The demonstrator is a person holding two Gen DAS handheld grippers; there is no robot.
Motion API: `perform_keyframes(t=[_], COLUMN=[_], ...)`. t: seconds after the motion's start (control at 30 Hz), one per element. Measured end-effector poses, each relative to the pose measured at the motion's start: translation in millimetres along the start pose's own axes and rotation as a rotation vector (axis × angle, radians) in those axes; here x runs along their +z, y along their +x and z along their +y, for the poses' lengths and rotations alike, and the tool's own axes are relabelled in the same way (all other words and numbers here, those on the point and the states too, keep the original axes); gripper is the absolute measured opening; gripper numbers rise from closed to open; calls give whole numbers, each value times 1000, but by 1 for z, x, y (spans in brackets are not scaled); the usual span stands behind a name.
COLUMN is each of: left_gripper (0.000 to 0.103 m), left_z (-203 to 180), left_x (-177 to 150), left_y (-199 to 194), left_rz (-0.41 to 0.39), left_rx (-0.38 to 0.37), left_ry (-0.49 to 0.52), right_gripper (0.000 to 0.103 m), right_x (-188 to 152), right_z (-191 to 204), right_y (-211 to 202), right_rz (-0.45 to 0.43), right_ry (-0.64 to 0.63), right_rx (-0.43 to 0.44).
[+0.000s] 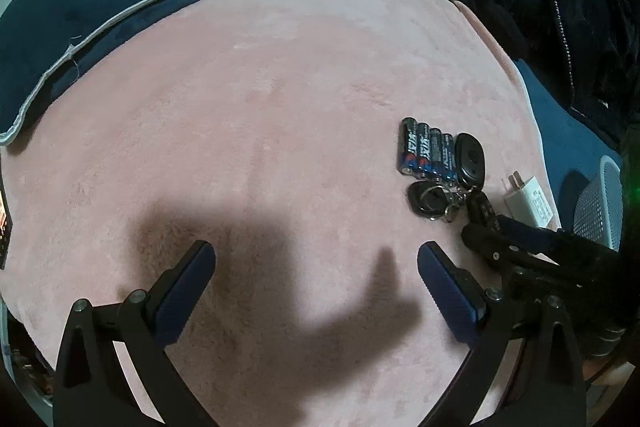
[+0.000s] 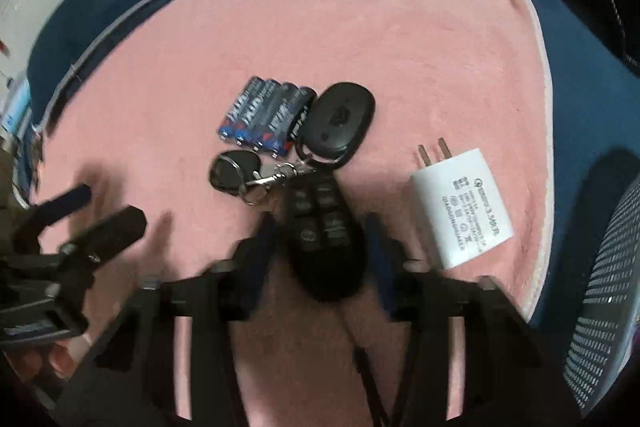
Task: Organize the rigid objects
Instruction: 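Move both tools back over the remaining items on the blanket, then grasp the black remote with the left tool while the right tool grasps the white charger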
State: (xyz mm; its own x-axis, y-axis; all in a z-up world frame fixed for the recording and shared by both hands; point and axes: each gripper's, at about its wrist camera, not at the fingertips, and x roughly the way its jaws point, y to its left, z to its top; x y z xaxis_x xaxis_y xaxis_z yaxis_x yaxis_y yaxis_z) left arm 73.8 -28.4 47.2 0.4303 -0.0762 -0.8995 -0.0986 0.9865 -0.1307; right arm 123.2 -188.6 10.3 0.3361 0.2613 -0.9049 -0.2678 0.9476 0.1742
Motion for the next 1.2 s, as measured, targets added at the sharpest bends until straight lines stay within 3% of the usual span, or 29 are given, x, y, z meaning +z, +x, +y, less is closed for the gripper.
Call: perform_keyframes(t=[0.13,0.3,0.5,0.63,0.77,0.83,0.93,0.97,1.2], left_gripper=[101,101,101,101,101,101,101,101,101], left_z=[-2,10,40,57,59,55,45,42,12], left_x=[2,-1,-4,-6,-10,-12,-16,-18,-25], left_y=[1,-6,-20,-25,-29,-28,-24,-22,-17], left_rz=[-3,-20,-73,-84,-78,-71,-55,-48,1], left_rx=[16,45,85,99,104,101,88,83,71], left_ry=[16,-18,-119,-170,-145,-128,-106,-96,-30], right_gripper=[40,40,41,47,50,52,70,76,75], right_x=[0,-3,-10,-15,-6,-2,2,3,9], right_z=[-9,-5,38,62,40,16,-13,-17,-47], right_y=[-13,-17,-6,-8,-30,-41,-47,-47,-24], right_rz=[-20,-14,61,76,-59,-138,-187,-185,-78], right_ry=[73,74,-16,-58,-11,64,134,141,166], right_rx=[145,212,339,407,292,135,-93,-111,-170])
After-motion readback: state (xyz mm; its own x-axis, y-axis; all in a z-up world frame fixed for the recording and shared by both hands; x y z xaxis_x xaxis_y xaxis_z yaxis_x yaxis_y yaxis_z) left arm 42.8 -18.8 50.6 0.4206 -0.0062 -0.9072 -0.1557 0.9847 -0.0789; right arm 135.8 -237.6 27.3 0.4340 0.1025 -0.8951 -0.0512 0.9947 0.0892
